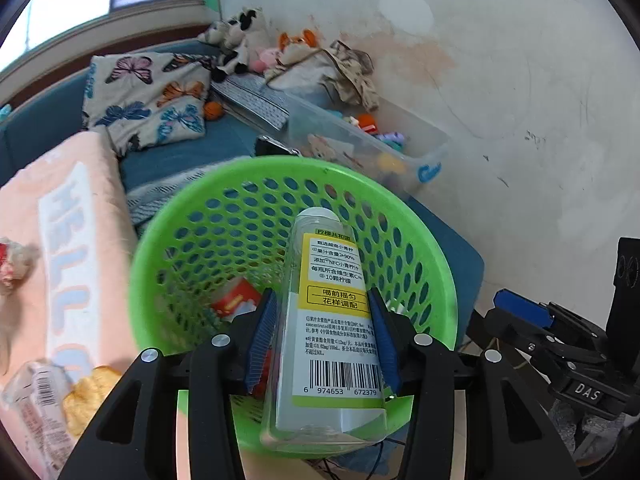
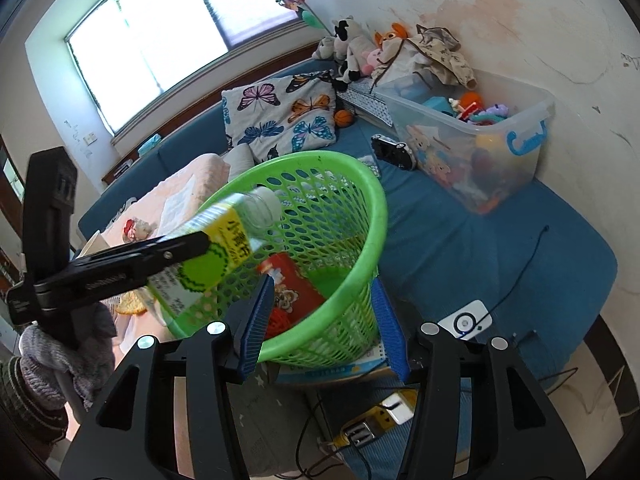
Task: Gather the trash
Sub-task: 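Lower the juice bottle into the green basket and open the left tool, then grasp the clear plastic bag with the left tool while the right tool grasps the bread crust, then drop the bread crust into the basket with the right tool while the left tool carries the plastic bag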
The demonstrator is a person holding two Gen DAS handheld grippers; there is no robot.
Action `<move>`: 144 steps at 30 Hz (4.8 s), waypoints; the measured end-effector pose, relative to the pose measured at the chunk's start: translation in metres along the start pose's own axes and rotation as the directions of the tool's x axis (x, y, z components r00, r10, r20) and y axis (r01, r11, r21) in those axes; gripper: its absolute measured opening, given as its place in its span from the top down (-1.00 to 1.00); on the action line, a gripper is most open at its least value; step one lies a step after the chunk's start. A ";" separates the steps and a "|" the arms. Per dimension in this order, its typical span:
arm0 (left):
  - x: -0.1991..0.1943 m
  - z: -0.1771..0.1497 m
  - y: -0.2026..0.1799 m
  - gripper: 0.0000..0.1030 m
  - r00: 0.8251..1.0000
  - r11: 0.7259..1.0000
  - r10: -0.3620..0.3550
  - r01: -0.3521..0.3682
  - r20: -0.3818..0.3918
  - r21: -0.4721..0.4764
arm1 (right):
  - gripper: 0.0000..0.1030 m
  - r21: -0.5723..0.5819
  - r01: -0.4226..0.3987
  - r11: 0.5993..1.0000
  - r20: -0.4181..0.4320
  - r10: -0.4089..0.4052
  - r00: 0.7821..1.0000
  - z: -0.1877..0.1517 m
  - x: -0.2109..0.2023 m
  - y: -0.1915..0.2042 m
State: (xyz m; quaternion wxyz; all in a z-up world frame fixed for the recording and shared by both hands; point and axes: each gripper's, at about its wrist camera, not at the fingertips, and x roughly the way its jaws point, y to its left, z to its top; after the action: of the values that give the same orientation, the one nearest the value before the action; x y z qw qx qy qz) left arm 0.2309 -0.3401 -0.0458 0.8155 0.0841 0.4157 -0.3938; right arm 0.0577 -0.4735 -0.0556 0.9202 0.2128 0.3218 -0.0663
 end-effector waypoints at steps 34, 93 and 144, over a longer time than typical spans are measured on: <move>-0.159 -0.084 0.098 -0.16 0.961 0.961 0.258 -0.245 0.097 -0.128 | -0.15 -0.159 -0.172 0.972 -0.033 0.169 0.985 -0.012 -0.008 0.107; -0.220 -0.152 0.164 0.78 0.937 0.935 0.323 -0.293 0.137 -0.200 | -0.57 -0.656 -0.218 0.723 -0.279 0.035 0.960 -0.041 0.154 0.256; -0.193 -0.084 0.094 0.78 0.964 0.984 0.178 -0.175 0.197 -0.033 | 0.16 -0.404 -0.075 0.912 -0.096 0.039 0.995 0.009 0.061 0.146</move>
State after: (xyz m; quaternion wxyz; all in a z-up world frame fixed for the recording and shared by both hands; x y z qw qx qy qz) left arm 0.1804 -0.1270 0.0260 0.8853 0.0747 0.3261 -0.3229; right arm 0.1481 -0.3448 -0.0361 0.9311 0.0287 0.3615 0.0384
